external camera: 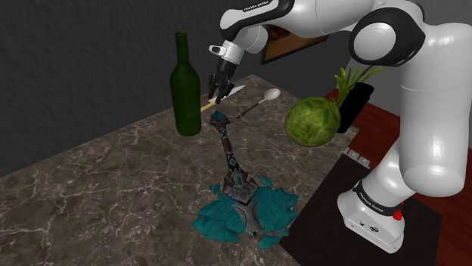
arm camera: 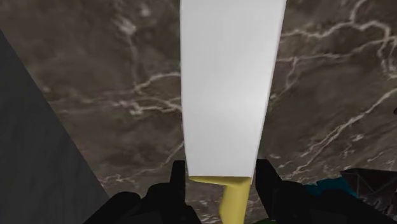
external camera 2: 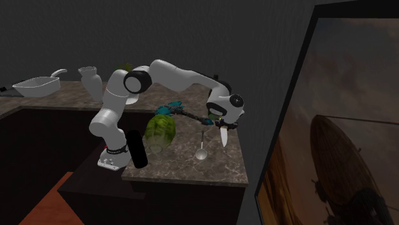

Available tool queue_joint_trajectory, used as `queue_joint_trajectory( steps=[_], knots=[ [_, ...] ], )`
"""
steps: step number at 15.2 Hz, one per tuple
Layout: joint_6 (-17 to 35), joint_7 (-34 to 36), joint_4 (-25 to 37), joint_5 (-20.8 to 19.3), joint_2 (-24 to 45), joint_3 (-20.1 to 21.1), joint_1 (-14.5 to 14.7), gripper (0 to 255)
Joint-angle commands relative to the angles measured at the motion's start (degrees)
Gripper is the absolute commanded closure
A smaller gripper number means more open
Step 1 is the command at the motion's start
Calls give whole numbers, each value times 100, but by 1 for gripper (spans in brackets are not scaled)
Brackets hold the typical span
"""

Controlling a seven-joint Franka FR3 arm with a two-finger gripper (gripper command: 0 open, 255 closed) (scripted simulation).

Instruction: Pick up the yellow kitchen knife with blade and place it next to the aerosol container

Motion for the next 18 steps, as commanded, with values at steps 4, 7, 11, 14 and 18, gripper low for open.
queue_joint_trajectory(
  steps=[4, 7, 11, 14, 18],
  knots=[
    [-251, 160, 144, -78, -145, -29, -4, 255],
    [-403, 257, 240, -121, -227, -44, -6, 255],
    [-613, 387, 389, -174, -323, -61, -13, 255],
    [-776, 486, 517, -209, -385, -72, -21, 255],
    [-1000, 618, 712, -251, -450, -84, -35, 255]
  ],
)
